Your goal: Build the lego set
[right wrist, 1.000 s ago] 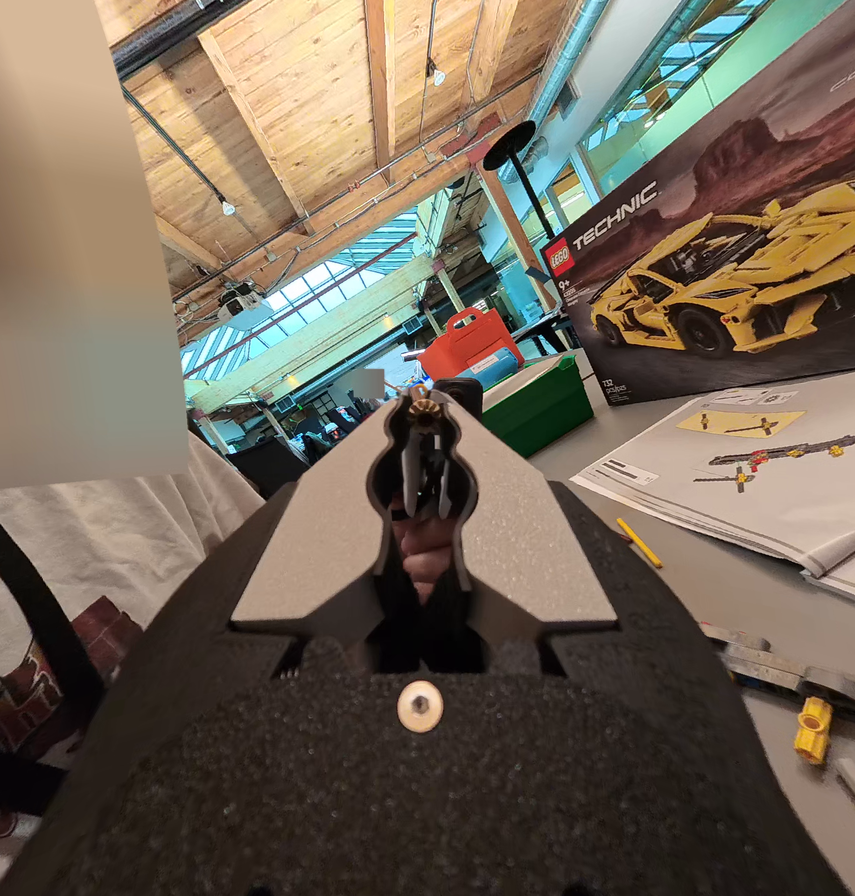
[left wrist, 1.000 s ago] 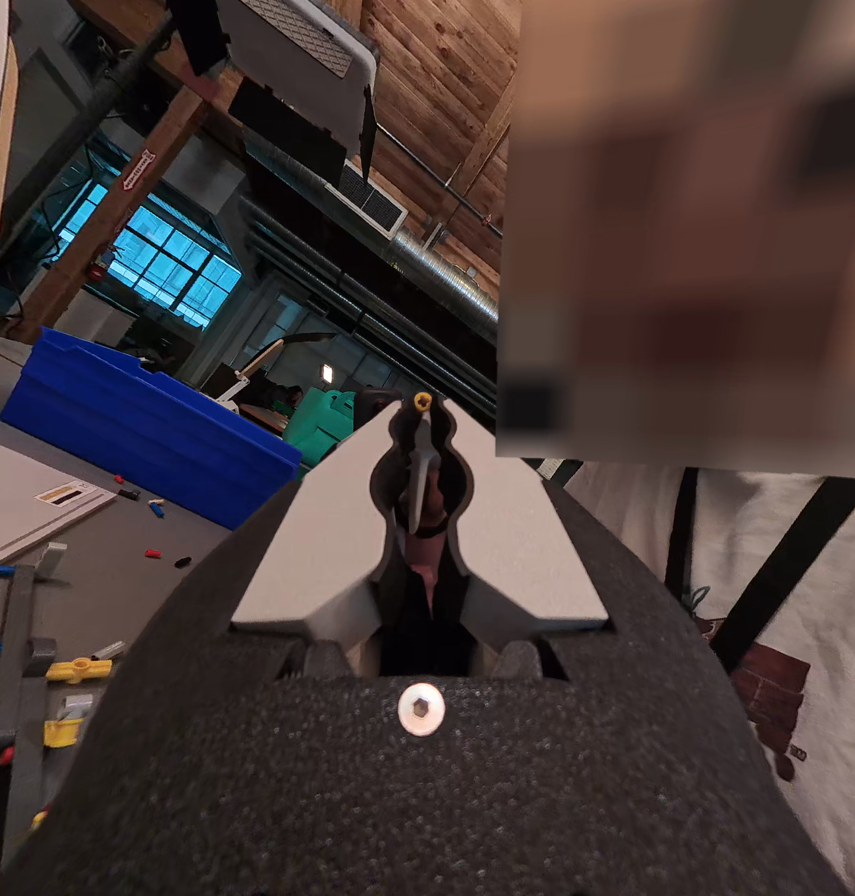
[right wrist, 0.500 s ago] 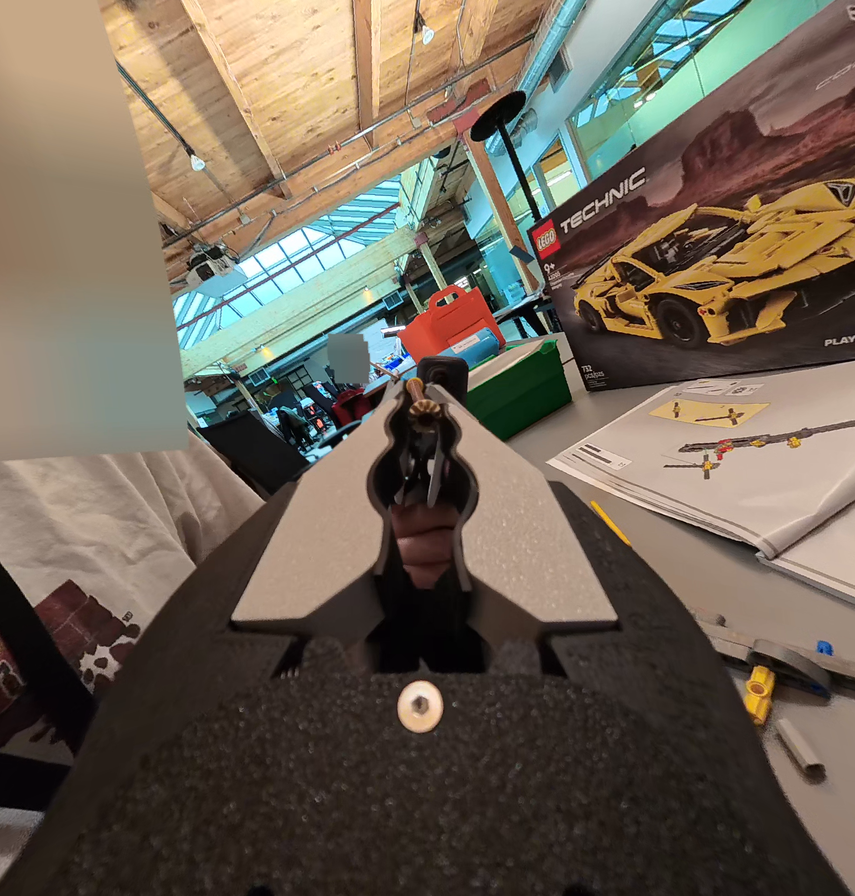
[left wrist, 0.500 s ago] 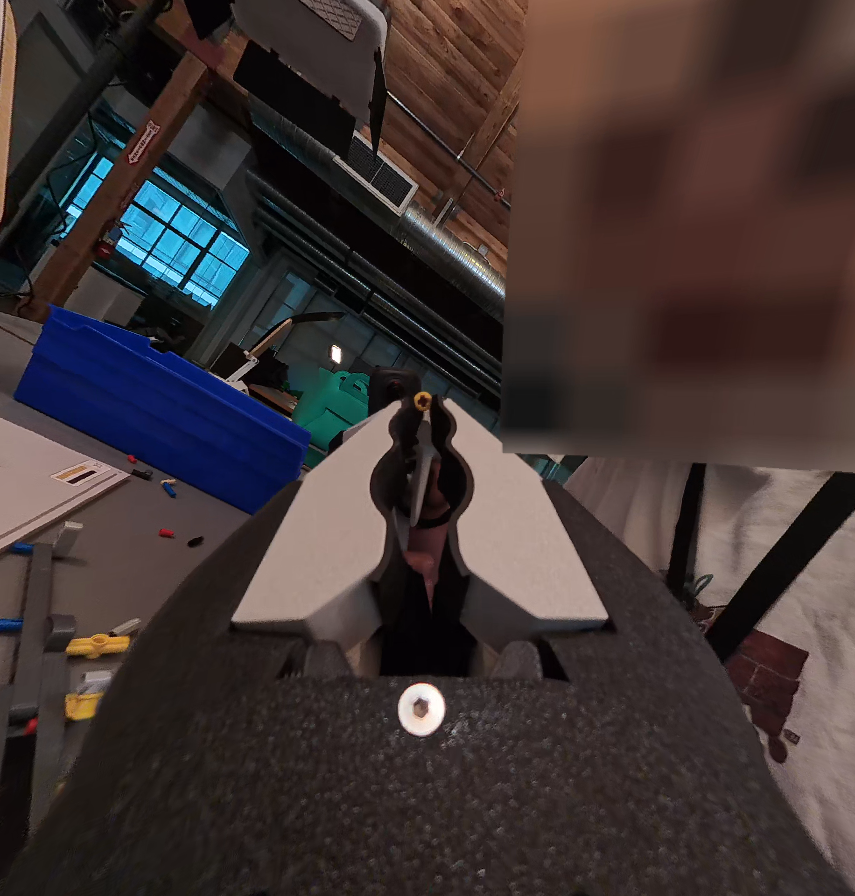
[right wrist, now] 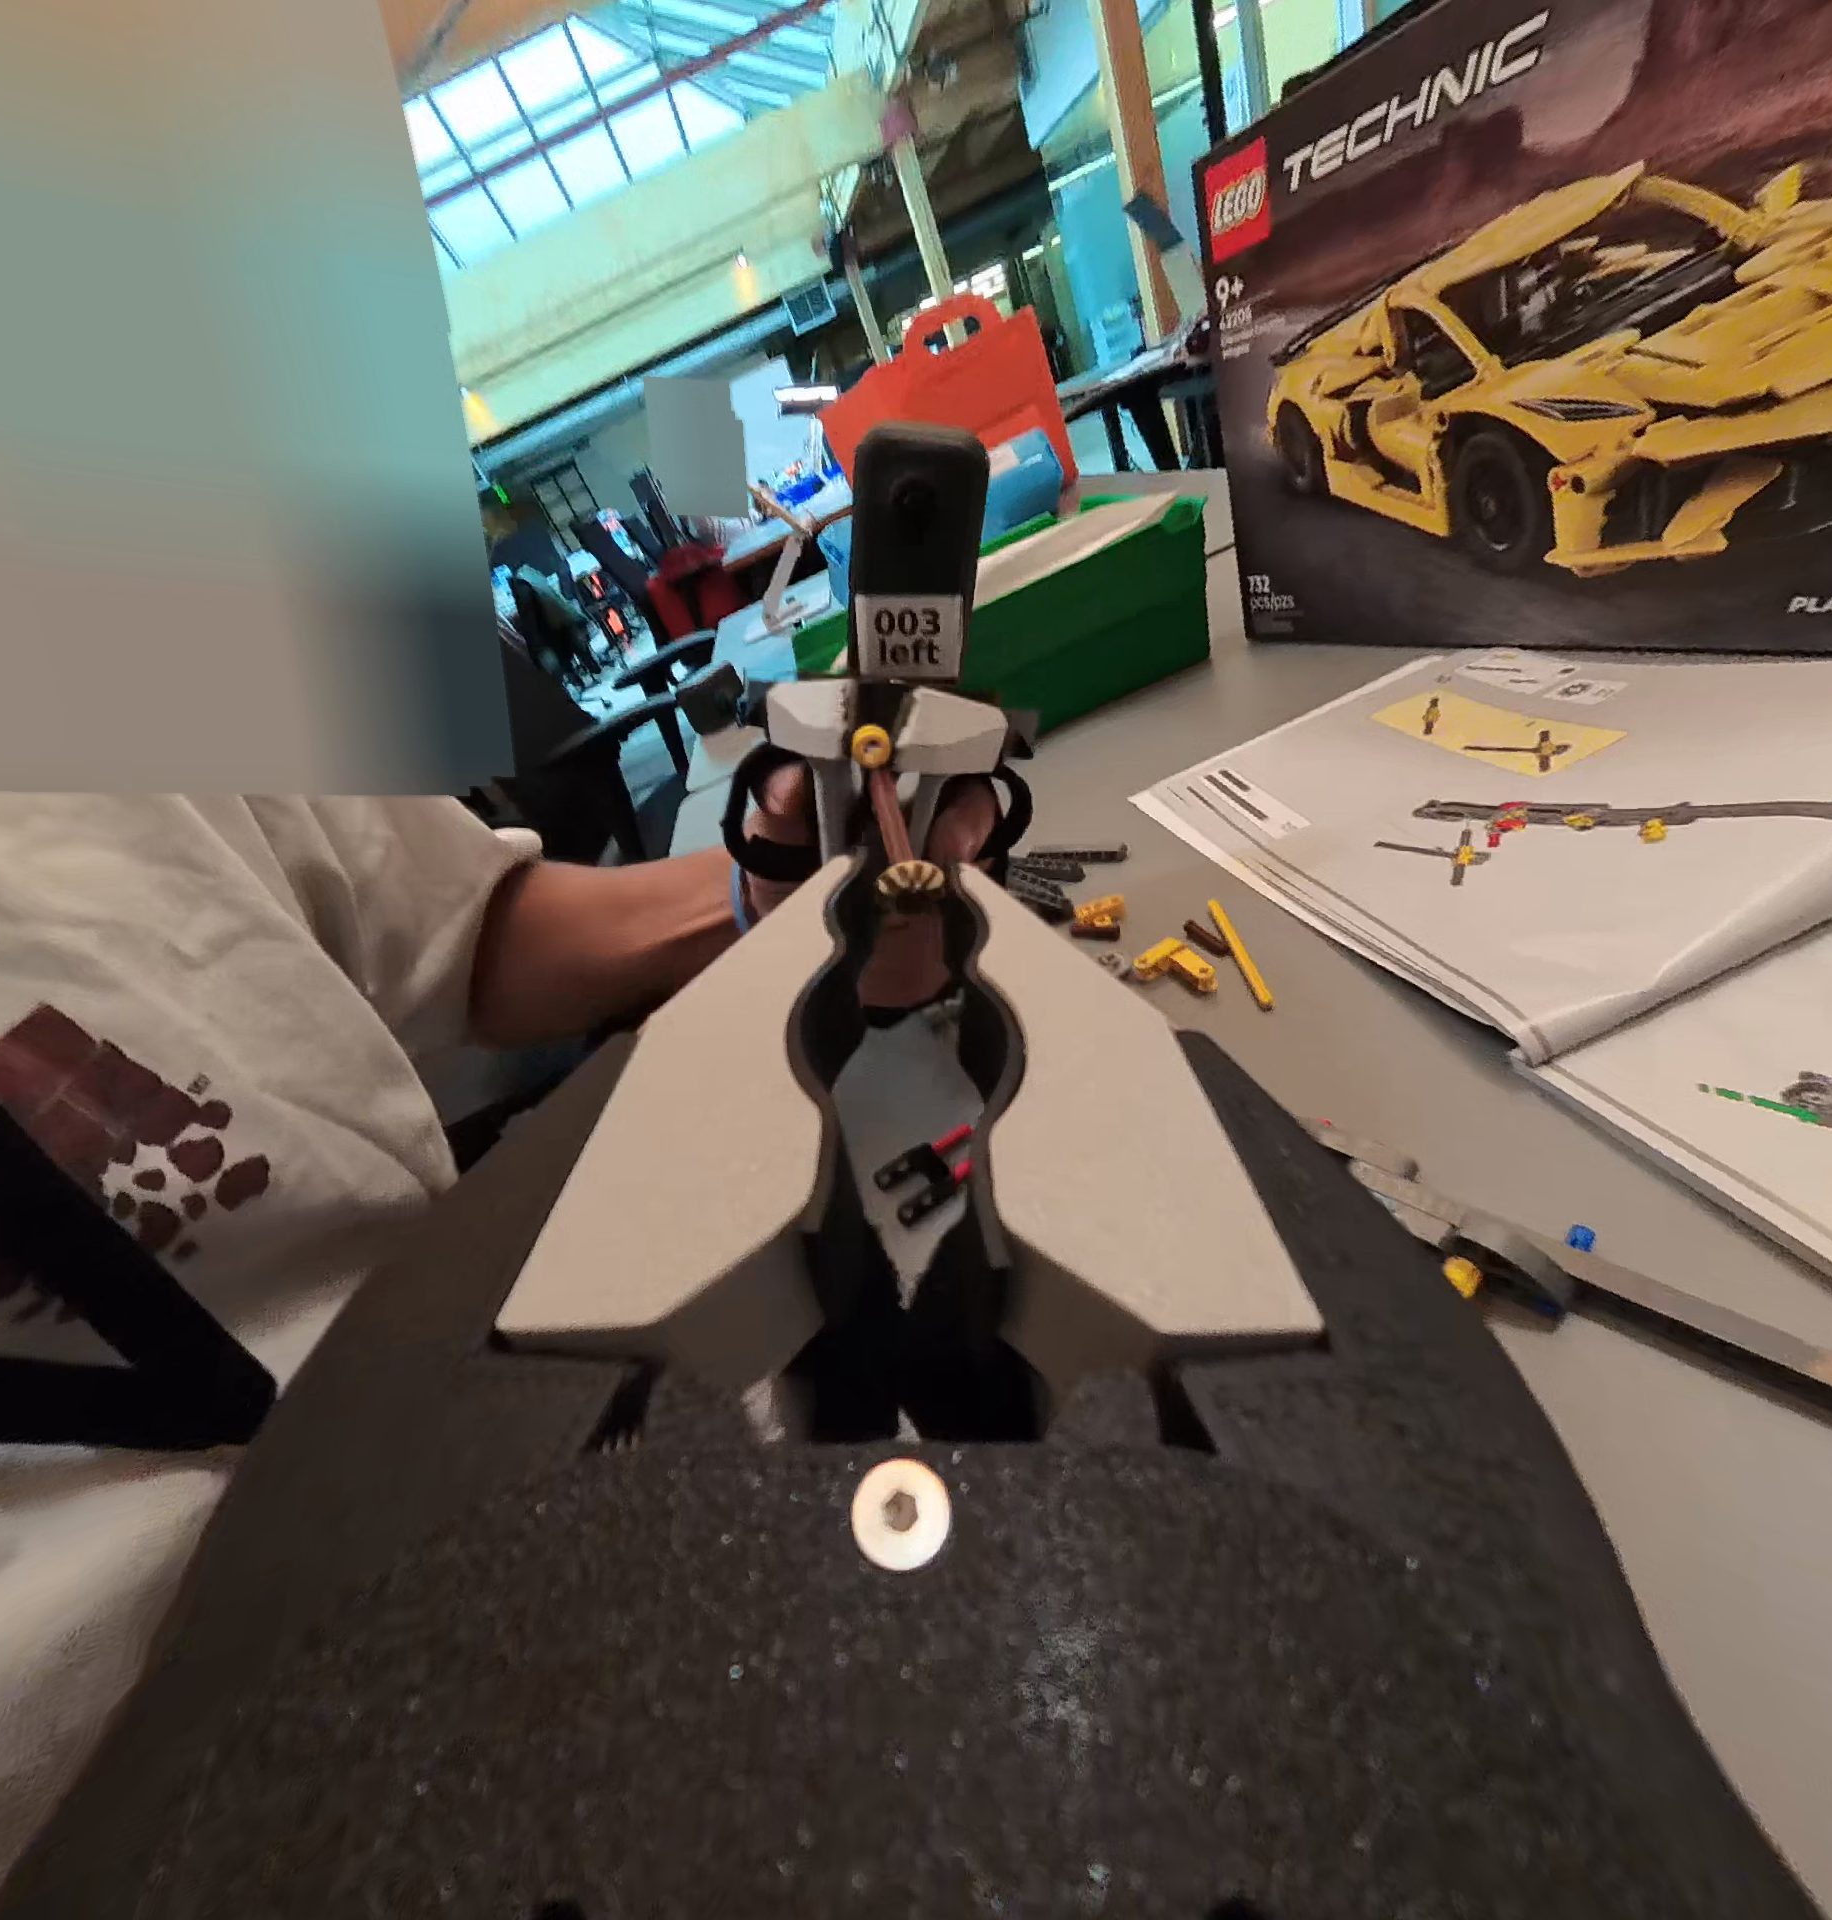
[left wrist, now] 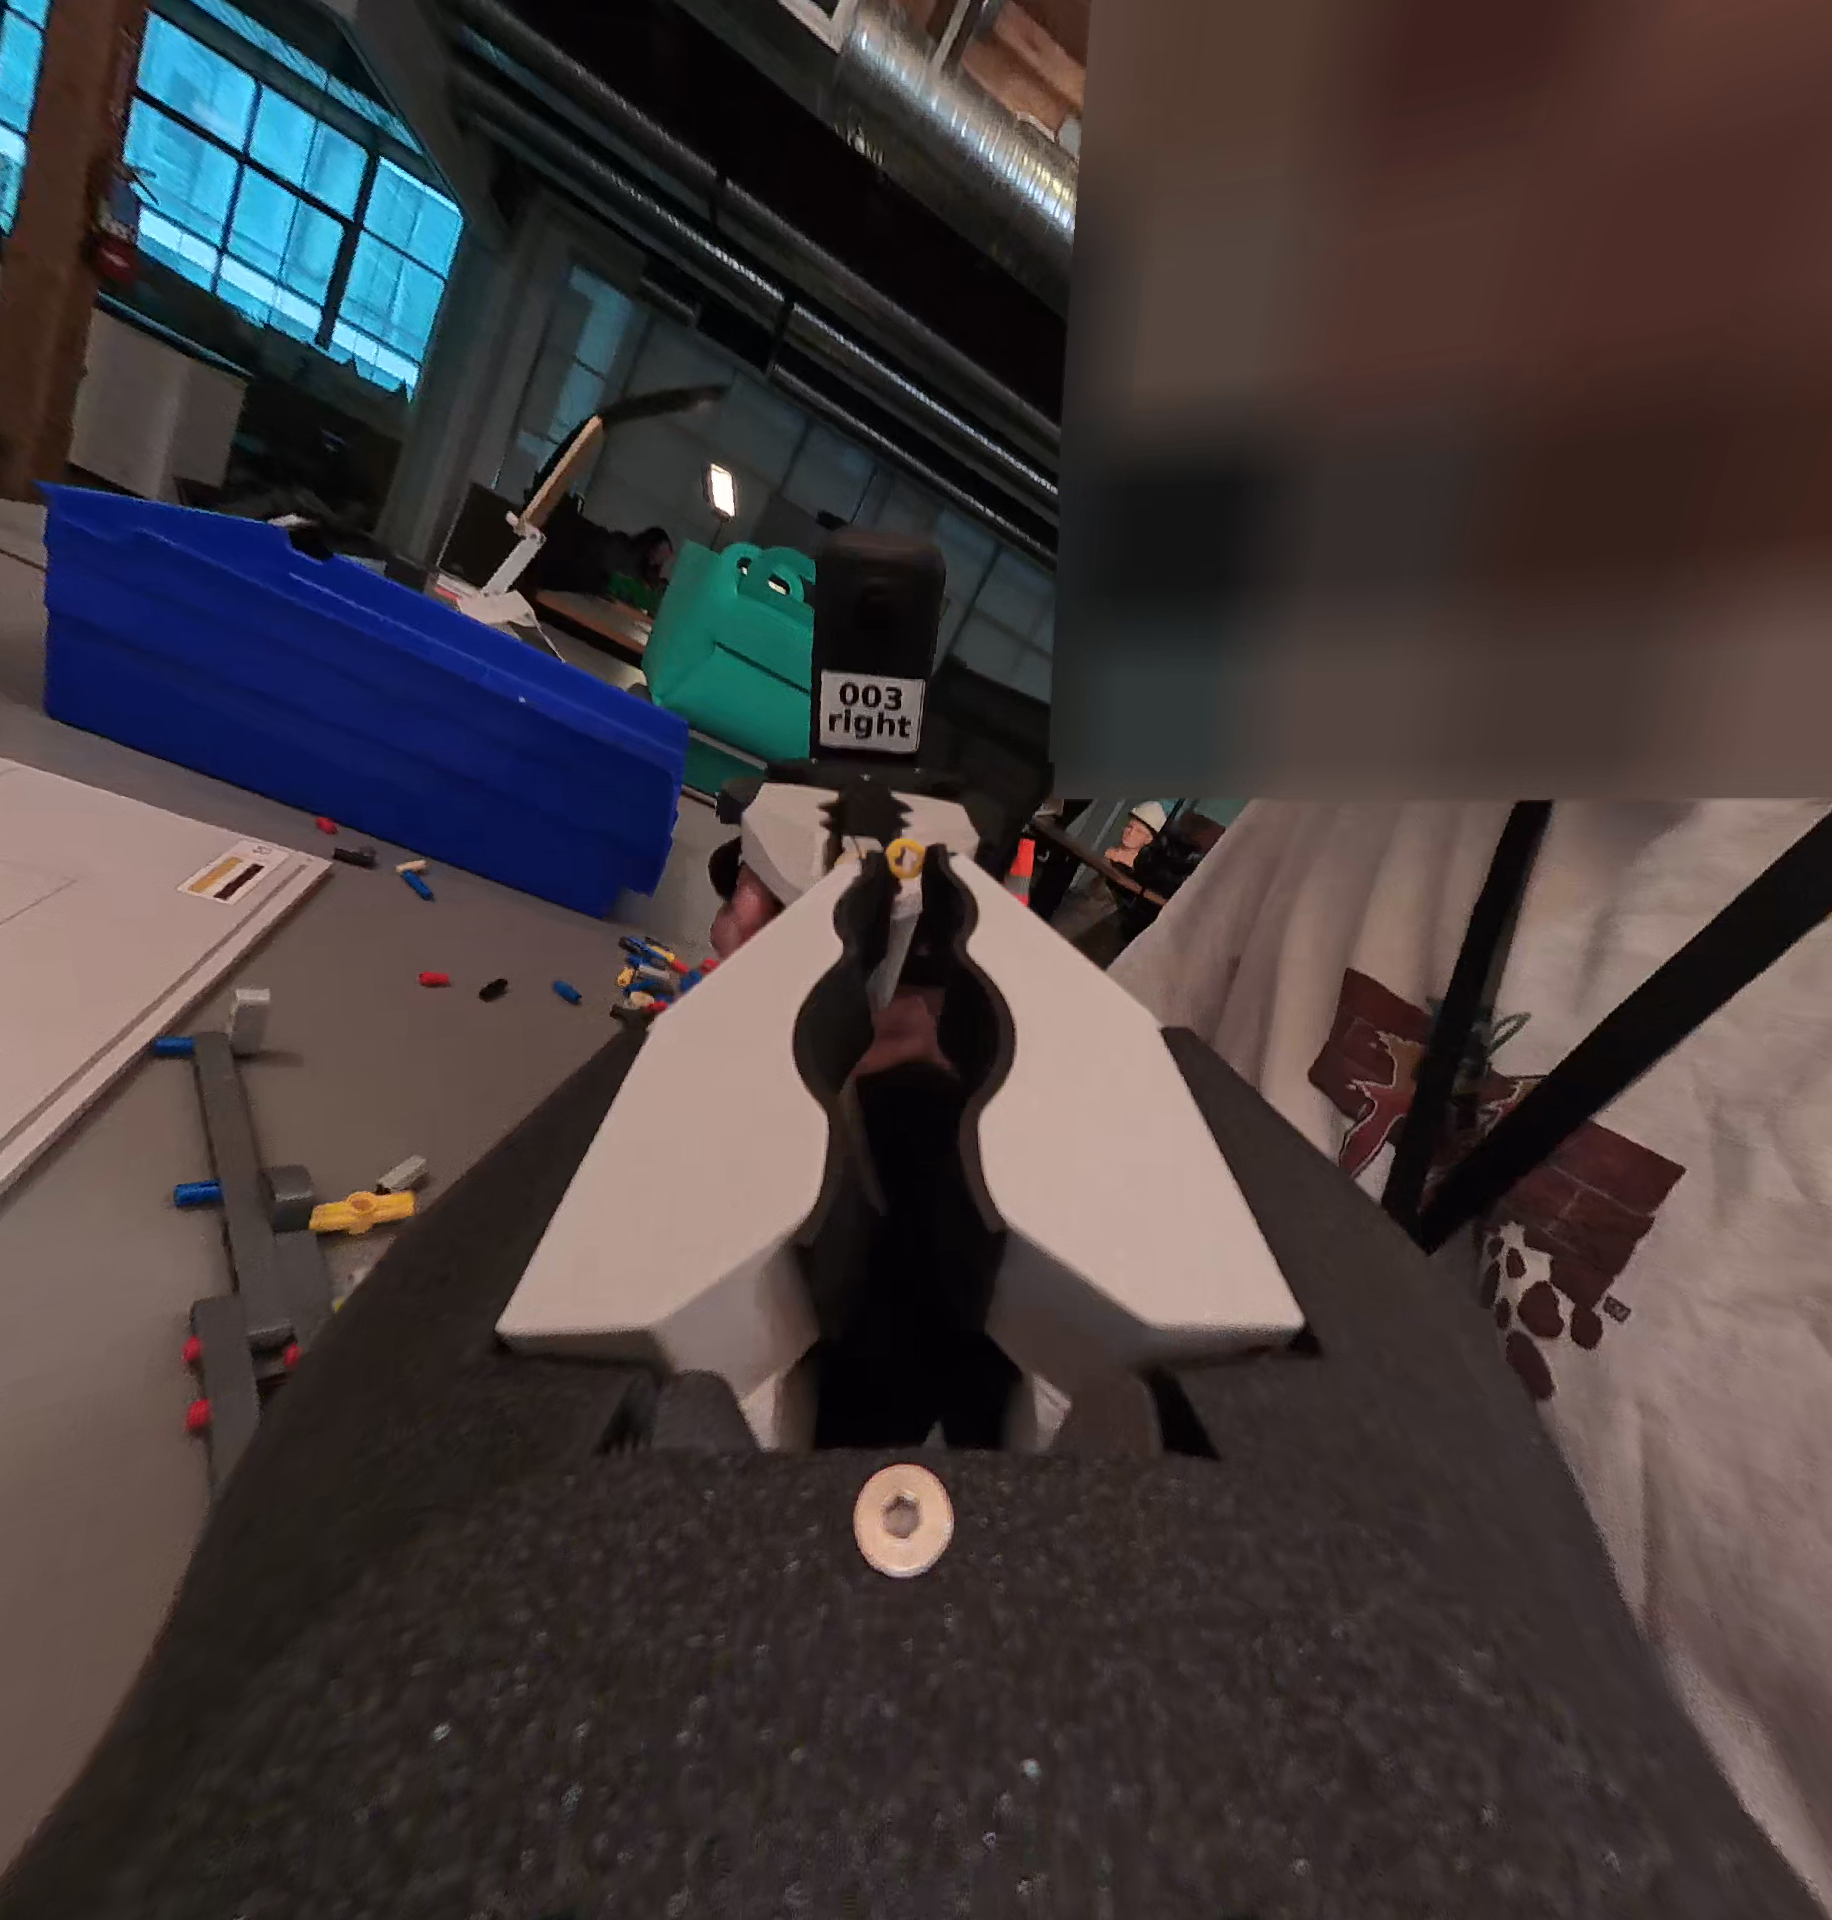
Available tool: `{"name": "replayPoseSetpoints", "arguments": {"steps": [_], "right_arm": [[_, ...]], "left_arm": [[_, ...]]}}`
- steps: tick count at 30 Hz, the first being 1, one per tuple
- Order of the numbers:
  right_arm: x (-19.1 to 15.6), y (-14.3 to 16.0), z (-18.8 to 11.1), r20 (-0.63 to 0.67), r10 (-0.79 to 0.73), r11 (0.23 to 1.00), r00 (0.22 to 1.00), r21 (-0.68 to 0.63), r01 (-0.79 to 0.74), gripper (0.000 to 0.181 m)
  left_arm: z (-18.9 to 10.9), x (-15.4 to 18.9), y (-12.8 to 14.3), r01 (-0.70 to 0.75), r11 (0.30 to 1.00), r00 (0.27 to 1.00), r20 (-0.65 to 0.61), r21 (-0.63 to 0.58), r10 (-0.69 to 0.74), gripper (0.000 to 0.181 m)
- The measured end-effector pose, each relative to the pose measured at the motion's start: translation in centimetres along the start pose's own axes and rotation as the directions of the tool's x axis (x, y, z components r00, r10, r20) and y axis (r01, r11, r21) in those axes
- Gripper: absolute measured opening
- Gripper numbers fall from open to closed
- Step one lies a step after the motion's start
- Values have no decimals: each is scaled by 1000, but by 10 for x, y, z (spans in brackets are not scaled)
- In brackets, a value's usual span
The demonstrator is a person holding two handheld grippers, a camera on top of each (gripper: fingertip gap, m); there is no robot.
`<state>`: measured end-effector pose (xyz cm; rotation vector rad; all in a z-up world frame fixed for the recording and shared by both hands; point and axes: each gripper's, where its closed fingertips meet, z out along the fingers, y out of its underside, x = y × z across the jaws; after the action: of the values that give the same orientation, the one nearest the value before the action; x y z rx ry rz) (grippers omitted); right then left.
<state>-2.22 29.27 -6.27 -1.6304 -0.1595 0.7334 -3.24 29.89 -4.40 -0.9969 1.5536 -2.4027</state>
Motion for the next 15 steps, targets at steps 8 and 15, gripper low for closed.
{"name": "replayPoseSetpoints", "arguments": {"steps": [8, 15], "right_arm": [[-1, 4, -1, 11, -1, 1000, 1000, -8, 1, 11], [0, 9, 3, -10, -30, 999, 999, -40, 30, 11]], "left_arm": [[-10, -3, 9, -5, 998, 1000, 16, -59, 5, 4], [-9, -1, 12, -8, 996, 1000, 10, -84, 9, 5]]}}
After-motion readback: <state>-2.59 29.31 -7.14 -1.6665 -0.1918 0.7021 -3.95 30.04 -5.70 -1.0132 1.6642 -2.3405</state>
